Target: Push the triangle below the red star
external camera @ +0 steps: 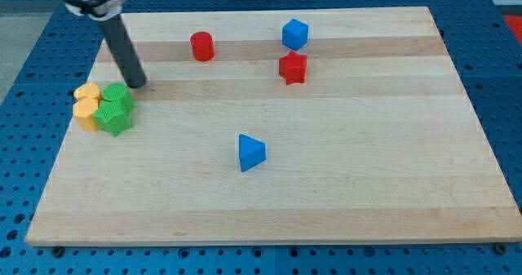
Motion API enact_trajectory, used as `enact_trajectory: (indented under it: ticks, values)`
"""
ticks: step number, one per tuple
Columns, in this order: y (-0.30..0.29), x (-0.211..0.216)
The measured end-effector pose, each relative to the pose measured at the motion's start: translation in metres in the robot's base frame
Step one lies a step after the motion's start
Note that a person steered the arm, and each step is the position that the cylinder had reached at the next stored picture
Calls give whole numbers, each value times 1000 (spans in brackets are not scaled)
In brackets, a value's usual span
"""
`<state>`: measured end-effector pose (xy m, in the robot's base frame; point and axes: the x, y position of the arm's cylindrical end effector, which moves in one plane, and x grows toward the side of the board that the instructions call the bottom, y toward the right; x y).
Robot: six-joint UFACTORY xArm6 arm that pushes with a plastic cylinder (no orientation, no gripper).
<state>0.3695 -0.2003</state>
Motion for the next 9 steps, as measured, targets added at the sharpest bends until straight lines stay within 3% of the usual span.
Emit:
enact_trajectory:
  ticks: [1, 3, 4, 6, 8, 9]
  values:
    - [66, 9]
    - [221, 75]
    - [243, 75]
    - [216, 79]
    - [126, 124]
    - [122, 163]
